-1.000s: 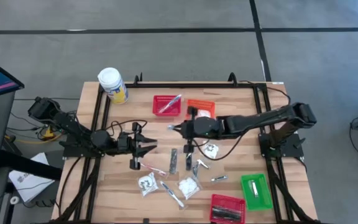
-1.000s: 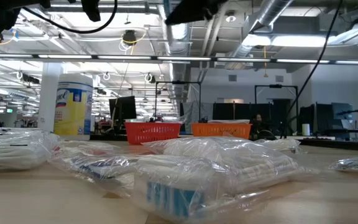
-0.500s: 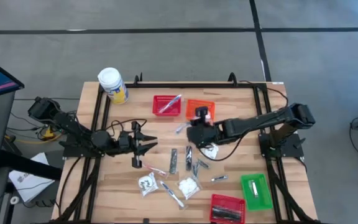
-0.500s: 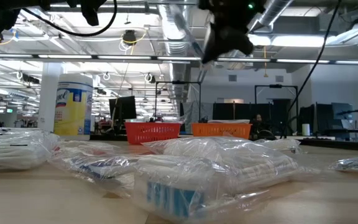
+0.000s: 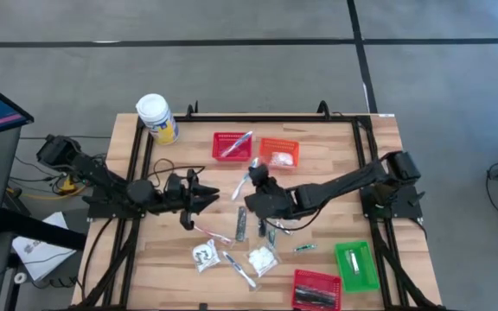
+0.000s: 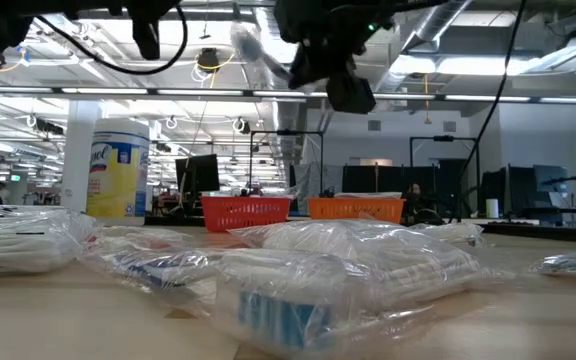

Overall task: Pick & Place Travel size toiletries
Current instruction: Put the blue toothbrush into the top red bin

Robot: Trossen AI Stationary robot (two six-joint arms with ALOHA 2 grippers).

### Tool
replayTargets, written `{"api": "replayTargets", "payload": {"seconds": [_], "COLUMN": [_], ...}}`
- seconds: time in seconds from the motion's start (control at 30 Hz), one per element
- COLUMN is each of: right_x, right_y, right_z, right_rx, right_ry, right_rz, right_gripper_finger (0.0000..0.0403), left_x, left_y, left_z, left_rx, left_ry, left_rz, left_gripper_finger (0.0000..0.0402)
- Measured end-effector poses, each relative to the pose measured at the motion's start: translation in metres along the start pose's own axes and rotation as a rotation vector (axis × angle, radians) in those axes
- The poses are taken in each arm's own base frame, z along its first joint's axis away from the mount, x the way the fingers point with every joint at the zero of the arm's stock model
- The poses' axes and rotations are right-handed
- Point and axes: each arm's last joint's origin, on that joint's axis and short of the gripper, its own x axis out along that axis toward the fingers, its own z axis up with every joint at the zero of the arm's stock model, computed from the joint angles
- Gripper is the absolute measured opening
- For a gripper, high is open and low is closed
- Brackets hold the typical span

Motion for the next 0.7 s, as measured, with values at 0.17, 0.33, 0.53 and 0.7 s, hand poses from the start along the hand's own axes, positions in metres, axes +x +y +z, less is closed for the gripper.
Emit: {"api": "replayTargets", "payload": {"seconds": [0.17, 0.33, 0.53, 0.7], "right_x": [-0.016, -0.031, -0.050, -0.063], "right_y": [-0.004, -0.004, -0.006, -0.007], "right_z": [0.012, 0.020, 0.029, 0.036], "right_rx": [-0.047, -0.093, -0.110, -0.130], "right_ry": [-0.050, -0.100, -0.167, -0.231], "right_rz": [-0.057, -0.080, -0.122, -0.151], "right_gripper_finger": [0.0009, 0.0009, 0.0008, 0.0008], "left_x": [0.008, 0.013, 0.008, 0.008], "left_y": [0.015, 0.031, 0.047, 0.051], "left_z": [-0.002, -0.007, -0.013, -0.014], "left_rx": [-0.143, -0.254, -0.314, -0.400], "left_ry": [0.082, 0.182, 0.218, 0.289], "left_rz": [-0.088, -0.104, -0.074, -0.174], "left_gripper_finger": [0.0086, 0.0086, 0.0086, 0.0085]}}
